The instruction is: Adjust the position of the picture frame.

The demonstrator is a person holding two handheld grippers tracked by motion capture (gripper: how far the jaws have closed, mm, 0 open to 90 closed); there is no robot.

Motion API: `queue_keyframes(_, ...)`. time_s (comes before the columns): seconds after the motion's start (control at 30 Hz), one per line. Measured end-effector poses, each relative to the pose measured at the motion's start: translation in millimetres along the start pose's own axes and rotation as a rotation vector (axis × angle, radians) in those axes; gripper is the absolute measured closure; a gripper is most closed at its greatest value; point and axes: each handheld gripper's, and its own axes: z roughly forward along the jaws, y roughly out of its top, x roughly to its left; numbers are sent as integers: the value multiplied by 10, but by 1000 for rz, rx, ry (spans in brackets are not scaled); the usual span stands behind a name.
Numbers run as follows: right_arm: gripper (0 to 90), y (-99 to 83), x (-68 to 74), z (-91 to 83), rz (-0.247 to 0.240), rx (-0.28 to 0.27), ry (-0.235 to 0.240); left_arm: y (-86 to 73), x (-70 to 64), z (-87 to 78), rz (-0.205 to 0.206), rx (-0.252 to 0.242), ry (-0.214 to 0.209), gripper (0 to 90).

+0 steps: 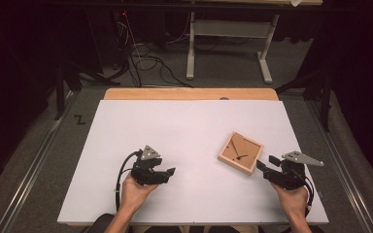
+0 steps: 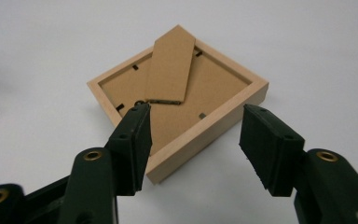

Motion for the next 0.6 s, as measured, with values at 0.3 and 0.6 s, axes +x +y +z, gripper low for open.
queue_keyframes(0.3,499,71,-127,139,20,43,-61,2,0,-36,-18,-22,-12,356)
queue_keyframes(0.6,518,145,-202,327,33,108,-102,3,-39,-18,5,-15,-12,373)
